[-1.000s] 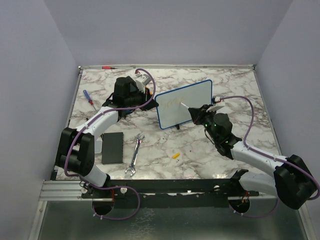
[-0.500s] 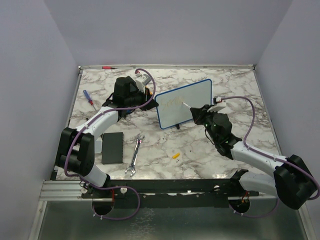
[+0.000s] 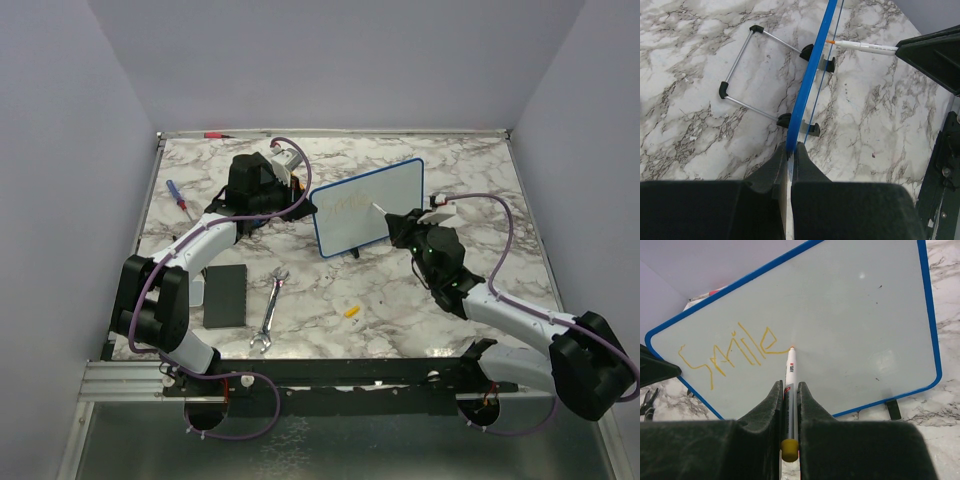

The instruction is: Write a sentence on the whiteboard

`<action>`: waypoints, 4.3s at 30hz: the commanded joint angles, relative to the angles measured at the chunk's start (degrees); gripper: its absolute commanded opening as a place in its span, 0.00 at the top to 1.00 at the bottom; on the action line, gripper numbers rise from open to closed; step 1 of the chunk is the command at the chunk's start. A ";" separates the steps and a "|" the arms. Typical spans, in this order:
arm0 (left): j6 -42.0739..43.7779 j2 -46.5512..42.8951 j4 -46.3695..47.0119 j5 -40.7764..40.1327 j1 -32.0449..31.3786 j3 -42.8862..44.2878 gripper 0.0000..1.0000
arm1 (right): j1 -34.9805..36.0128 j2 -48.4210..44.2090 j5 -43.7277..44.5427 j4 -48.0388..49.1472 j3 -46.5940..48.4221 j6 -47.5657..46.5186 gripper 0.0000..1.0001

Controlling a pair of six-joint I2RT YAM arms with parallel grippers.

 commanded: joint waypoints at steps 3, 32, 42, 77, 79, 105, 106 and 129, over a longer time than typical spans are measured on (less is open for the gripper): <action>0.40 -1.38 -0.28 -0.16 -0.41 -0.62 1.00 | -0.01 -2.74 -2.55 -0.35 -1.29 -2.67 0.99; 0.43 -1.36 -0.37 -0.10 -0.51 -0.71 1.00 | 0.00 -1.54 1.23 2.10 -0.55 -3.63 0.99; 0.46 -1.34 -0.37 -0.06 -0.51 -0.75 1.00 | -0.05 -1.59 1.37 3.23 -0.25 -4.42 0.99; 0.39 -1.35 -0.37 0.01 -0.72 -0.62 1.00 | -0.02 1.17 3.67 1.68 0.19 -3.74 0.99; 0.40 -1.40 -0.37 0.00 -0.74 -0.63 1.00 | -0.02 1.53 3.30 1.72 0.11 -3.51 0.99; 0.42 -1.19 -0.39 -0.08 -0.80 -0.69 1.00 | -0.07 -9.50 4.96 -4.25 -1.40 -6.06 0.99; 0.36 -1.17 -0.37 -0.08 -0.82 -0.70 1.00 | -0.21 -9.38 5.18 -4.05 -1.32 -6.38 0.99; 0.60 -1.44 -0.45 -0.19 -0.95 -0.84 1.00 | -4.78 -3.27 -1.63 2.76 0.68 -6.49 0.99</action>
